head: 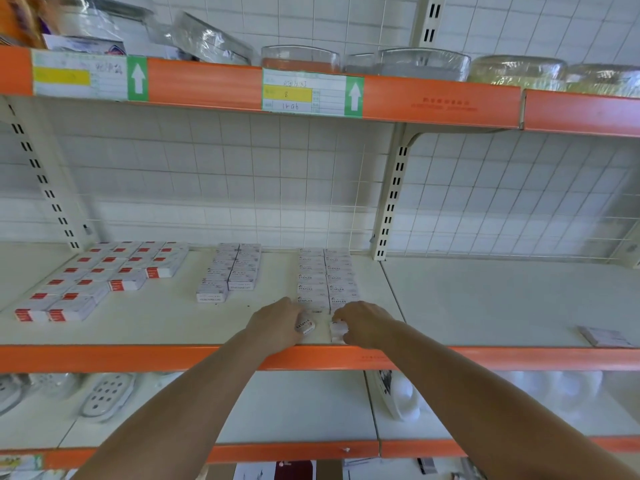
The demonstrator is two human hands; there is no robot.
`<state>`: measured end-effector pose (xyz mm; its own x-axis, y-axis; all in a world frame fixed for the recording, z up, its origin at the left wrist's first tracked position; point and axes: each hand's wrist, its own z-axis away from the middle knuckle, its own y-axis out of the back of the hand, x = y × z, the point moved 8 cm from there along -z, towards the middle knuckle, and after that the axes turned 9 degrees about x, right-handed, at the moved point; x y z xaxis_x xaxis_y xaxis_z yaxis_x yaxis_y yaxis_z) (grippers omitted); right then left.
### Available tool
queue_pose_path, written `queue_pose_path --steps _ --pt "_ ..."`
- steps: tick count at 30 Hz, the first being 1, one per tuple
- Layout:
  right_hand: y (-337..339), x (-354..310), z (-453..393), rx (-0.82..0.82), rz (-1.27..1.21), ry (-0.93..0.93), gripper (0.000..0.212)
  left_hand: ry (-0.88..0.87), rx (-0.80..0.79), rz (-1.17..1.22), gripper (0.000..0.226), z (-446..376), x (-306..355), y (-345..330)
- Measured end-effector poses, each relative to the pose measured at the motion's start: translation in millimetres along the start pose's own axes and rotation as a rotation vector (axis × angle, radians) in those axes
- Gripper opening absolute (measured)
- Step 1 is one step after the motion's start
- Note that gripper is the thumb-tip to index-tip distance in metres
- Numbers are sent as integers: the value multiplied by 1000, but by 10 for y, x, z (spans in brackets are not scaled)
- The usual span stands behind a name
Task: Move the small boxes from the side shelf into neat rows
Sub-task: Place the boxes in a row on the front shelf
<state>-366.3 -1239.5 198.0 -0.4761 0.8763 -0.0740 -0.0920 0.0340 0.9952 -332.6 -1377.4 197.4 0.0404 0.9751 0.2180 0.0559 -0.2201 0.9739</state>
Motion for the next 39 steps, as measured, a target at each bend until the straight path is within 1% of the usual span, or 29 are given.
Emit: queue_pose_path --steps 3,9,11,13,16,19,22,26,29,34,39 --pt "15 -22 2 2 -6 21 51 42 5 8 37 24 -81 21" --pt "29 -24 28 -3 33 30 53 133 36 12 25 73 -157 26" --pt "44 7 37 -22 46 24 53 134 33 8 27 66 -144 11" --pt "33 47 50 -67 68 10 49 130 15 15 31 51 -133 -12" --pt "2 97 70 -113 84 -22 34 122 -37 18 35 46 -112 -49" --pt "-5 104 76 -107 125 -27 30 101 -100 -42 42 61 -67 -51" --pt "-12 144 83 -94 147 -55 26 91 -118 -100 43 57 -65 -30" --pt "30 225 113 -63 71 -73 34 53 -90 -192 37 21 -96 9" --pt "77 290 95 -21 -28 -90 42 50 -100 -219 43 -22 -110 -14" --pt "2 313 53 -84 -119 -106 45 68 -88 -90 44 -78 -48 -73" --pt "-27 357 37 -124 -117 -124 48 52 -52 -137 42 -109 43 -21"
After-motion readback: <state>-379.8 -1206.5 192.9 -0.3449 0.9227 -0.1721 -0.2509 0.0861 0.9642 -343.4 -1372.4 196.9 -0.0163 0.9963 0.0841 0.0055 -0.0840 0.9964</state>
